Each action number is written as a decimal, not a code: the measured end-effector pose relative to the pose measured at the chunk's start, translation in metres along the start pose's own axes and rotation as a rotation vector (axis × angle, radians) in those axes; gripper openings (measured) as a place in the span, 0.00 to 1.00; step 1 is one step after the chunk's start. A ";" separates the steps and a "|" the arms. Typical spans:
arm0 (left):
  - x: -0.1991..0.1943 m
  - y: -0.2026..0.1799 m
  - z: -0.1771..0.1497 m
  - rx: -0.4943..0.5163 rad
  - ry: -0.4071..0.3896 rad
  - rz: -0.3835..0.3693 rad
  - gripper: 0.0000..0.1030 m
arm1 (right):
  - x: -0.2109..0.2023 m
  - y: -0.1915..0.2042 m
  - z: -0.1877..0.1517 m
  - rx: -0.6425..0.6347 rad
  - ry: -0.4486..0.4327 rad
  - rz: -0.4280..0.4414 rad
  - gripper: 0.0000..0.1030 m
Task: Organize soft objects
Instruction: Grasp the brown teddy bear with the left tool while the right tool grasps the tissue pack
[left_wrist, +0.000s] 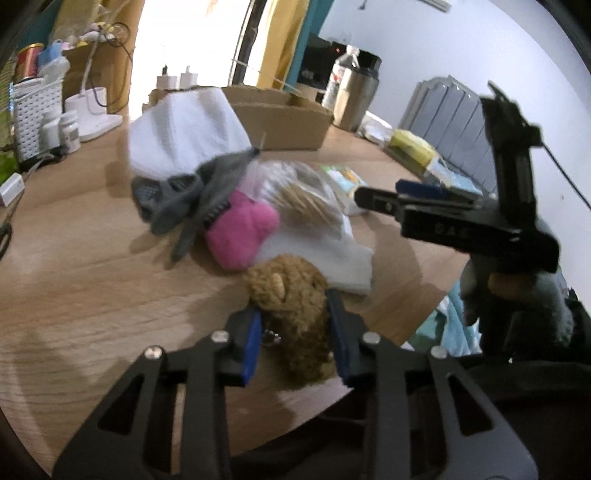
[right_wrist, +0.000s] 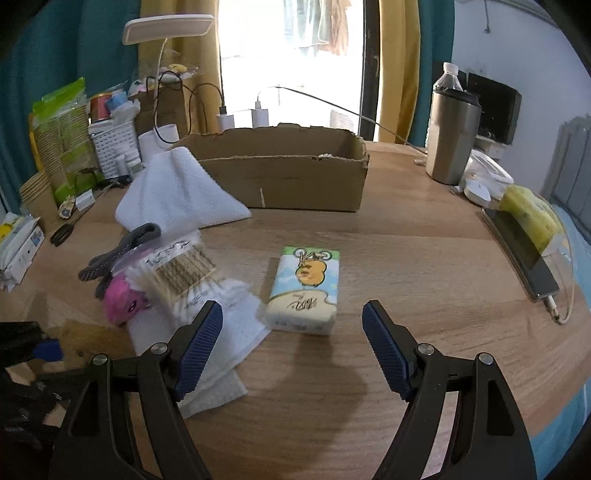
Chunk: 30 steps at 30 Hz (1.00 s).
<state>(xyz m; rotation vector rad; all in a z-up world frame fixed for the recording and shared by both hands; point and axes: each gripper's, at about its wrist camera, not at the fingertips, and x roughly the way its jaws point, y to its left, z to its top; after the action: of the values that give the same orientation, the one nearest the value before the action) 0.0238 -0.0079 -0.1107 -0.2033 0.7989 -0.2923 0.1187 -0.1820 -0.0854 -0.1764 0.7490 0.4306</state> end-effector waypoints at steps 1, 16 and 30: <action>-0.004 0.002 0.001 -0.004 -0.011 0.000 0.32 | 0.002 0.000 0.001 -0.002 0.001 0.000 0.79; -0.055 0.054 0.035 -0.093 -0.202 0.068 0.32 | 0.025 0.000 0.027 -0.015 -0.007 -0.003 0.79; -0.035 0.067 0.049 -0.100 -0.180 0.103 0.32 | 0.060 -0.007 0.031 0.031 0.072 0.024 0.78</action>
<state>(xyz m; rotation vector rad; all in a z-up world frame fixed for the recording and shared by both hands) 0.0483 0.0701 -0.0726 -0.2776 0.6437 -0.1349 0.1799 -0.1597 -0.1047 -0.1550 0.8287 0.4371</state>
